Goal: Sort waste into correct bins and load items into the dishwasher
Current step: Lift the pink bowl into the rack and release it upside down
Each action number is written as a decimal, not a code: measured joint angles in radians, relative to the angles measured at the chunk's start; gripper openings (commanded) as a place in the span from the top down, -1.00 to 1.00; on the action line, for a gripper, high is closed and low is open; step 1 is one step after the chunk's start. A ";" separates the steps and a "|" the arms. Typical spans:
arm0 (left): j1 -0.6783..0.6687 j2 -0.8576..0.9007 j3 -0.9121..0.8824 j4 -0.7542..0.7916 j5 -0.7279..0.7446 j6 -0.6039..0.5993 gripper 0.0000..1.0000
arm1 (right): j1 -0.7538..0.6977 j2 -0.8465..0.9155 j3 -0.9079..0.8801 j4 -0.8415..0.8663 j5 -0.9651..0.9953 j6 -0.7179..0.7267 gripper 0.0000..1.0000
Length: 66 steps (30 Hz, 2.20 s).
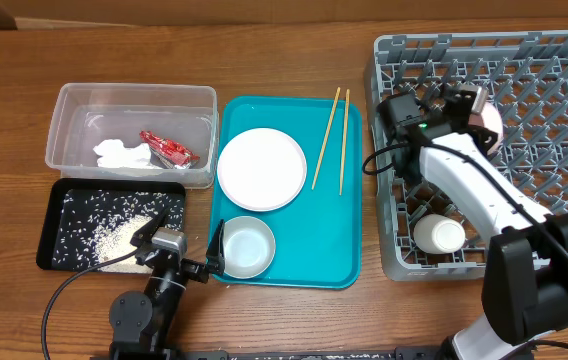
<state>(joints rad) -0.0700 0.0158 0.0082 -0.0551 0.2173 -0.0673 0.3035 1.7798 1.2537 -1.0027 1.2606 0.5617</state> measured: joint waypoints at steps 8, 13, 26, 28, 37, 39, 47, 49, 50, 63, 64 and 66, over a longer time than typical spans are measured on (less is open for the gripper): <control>0.000 0.000 0.000 0.000 0.000 0.000 -1.00 | 0.077 0.005 0.000 -0.096 -0.014 0.008 0.89; 0.000 0.000 0.000 0.000 0.000 0.000 -1.00 | 0.097 0.008 0.000 -0.105 0.002 0.014 0.92; 0.000 0.000 0.000 0.000 0.000 0.000 -1.00 | 0.082 0.007 0.010 -0.077 0.033 0.041 0.92; 0.000 0.000 0.000 0.000 0.000 0.000 -1.00 | 0.071 0.007 0.019 -0.048 0.033 0.038 0.92; 0.000 0.000 0.000 0.000 0.000 0.000 -1.00 | -0.018 0.007 0.029 0.052 -0.007 -0.007 0.92; 0.000 0.000 0.000 0.000 0.000 0.000 -1.00 | -0.020 0.007 0.029 0.050 -0.037 -0.017 0.92; 0.000 0.000 0.000 0.000 0.000 0.000 -1.00 | 0.003 0.007 0.031 -0.053 -0.084 -0.009 0.92; 0.000 0.000 0.000 0.000 0.000 0.000 -1.00 | 0.013 0.007 0.031 -0.104 -0.084 0.018 0.85; 0.000 0.000 0.000 0.000 0.000 0.000 -1.00 | 0.016 0.007 0.031 -0.130 -0.084 0.036 0.74; 0.000 0.000 0.000 0.000 0.000 0.000 -1.00 | 0.150 0.008 0.098 -0.259 -0.286 0.106 0.09; 0.000 0.000 0.000 0.000 0.000 0.000 -1.00 | 0.159 0.008 0.117 -0.266 -0.297 0.109 0.07; 0.000 0.000 0.000 0.000 0.000 0.000 -1.00 | 0.179 0.007 0.154 -0.281 -0.316 0.109 0.04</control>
<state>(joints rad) -0.0700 0.0158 0.0082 -0.0551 0.2173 -0.0673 0.4820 1.7870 1.4082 -1.2839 0.9443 0.6712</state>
